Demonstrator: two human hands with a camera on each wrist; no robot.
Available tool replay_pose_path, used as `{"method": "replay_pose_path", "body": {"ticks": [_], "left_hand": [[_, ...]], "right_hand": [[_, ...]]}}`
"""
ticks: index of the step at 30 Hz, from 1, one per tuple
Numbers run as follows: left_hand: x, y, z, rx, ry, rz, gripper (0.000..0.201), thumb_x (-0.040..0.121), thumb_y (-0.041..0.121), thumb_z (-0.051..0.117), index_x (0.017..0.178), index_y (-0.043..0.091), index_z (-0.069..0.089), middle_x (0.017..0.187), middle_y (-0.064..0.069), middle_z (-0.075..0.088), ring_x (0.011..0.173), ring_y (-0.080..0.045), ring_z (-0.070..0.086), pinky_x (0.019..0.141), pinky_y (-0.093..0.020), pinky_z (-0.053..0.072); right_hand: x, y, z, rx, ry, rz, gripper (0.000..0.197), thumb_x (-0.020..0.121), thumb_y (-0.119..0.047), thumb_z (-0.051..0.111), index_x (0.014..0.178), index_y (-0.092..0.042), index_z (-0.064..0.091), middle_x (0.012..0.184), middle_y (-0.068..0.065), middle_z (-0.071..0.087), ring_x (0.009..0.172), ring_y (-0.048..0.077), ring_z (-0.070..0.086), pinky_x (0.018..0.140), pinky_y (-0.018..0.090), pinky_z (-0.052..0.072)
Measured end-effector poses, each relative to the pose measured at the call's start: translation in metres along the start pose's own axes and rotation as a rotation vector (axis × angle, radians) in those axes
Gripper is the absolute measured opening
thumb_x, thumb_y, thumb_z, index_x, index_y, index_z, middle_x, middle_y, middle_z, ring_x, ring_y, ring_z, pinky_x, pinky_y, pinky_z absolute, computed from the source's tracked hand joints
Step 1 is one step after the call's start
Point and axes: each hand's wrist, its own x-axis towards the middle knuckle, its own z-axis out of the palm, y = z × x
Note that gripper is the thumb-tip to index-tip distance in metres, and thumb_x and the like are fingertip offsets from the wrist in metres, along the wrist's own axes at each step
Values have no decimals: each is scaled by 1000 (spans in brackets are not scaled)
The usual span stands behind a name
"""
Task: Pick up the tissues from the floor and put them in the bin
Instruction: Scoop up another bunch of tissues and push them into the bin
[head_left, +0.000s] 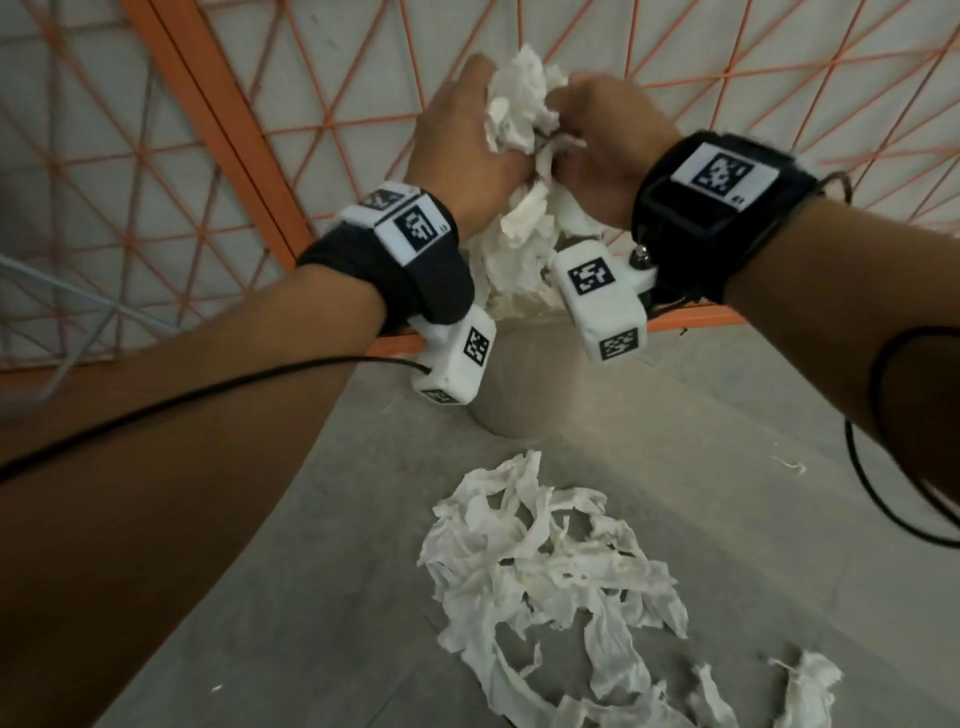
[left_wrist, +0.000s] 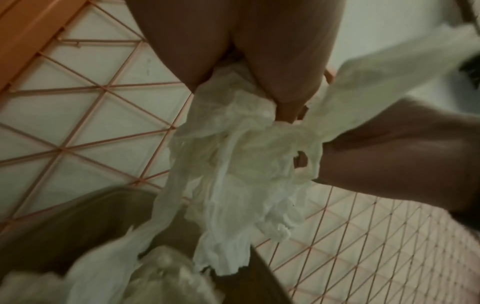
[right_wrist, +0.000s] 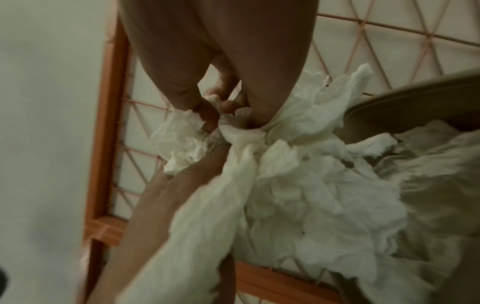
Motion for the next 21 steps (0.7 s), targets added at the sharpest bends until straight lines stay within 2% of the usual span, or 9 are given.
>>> {"method": "replay_pose_path", "body": {"ticks": [1, 4, 6, 8, 12, 15, 17, 18, 21], "left_hand": [[1, -10, 9, 34, -40, -33, 56, 74, 39, 67, 122, 15, 50, 114, -8, 62, 104, -27, 61, 85, -37, 52], [-5, -39, 32, 161, -223, -133, 62, 78, 37, 67, 130, 15, 44, 125, -14, 54, 113, -33, 55, 85, -32, 43], [-9, -54, 44, 262, -375, -132, 61, 75, 41, 65, 128, 17, 47, 126, -13, 55, 114, -31, 56, 87, -32, 44], [-12, -64, 52, 366, -498, -98, 52, 78, 40, 64, 123, 15, 55, 122, -10, 61, 112, -30, 60, 91, -34, 47], [-15, -68, 66, 484, -762, -166, 42, 93, 36, 53, 123, 8, 57, 125, -12, 62, 118, -31, 57, 88, -30, 42], [-18, -59, 66, 562, -928, -121, 41, 100, 28, 43, 130, 3, 53, 136, -17, 55, 126, -30, 51, 96, -31, 40], [-20, -46, 55, 547, -957, -81, 38, 101, 25, 40, 132, 5, 52, 140, -15, 51, 125, -29, 49, 94, -29, 37], [-22, -44, 50, 540, -932, -54, 36, 101, 25, 41, 130, 9, 54, 139, -13, 52, 119, -28, 50, 90, -29, 36], [-32, -39, 28, 509, -677, 5, 40, 98, 34, 41, 136, 26, 50, 135, -11, 56, 113, -31, 54, 83, -30, 38]], "right_hand": [[6, 12, -3, 7, 12, 16, 7, 76, -10, 53, 80, -15, 51, 81, -3, 48, 64, -1, 55, 57, 13, 48], [25, 51, -14, -103, 35, 177, 25, 68, -12, 61, 93, -13, 57, 94, 4, 58, 78, 14, 59, 66, 28, 55], [26, 68, -15, -428, 24, 180, 11, 76, -13, 64, 86, -12, 62, 88, 5, 61, 81, 18, 58, 75, 32, 55], [27, 78, -16, -807, 25, 154, 19, 79, -15, 64, 93, -2, 67, 92, 12, 66, 83, 21, 58, 74, 33, 49], [24, 89, -9, -1397, -197, 100, 28, 85, -21, 57, 99, 2, 67, 105, 18, 68, 92, 33, 62, 73, 32, 46], [22, 99, -4, -1554, -340, 120, 31, 89, -23, 53, 111, -3, 64, 116, 22, 64, 107, 38, 61, 75, 33, 39], [18, 97, -4, -1646, -375, 89, 35, 93, -23, 49, 115, 1, 62, 115, 23, 63, 109, 39, 59, 79, 37, 41], [15, 95, -6, -1659, -361, 56, 35, 94, -24, 47, 112, 2, 63, 109, 22, 63, 102, 39, 60, 81, 38, 42], [-4, 84, -17, -1506, -201, -160, 35, 92, -23, 43, 104, -3, 68, 94, 18, 64, 81, 32, 56, 75, 37, 43]]}}
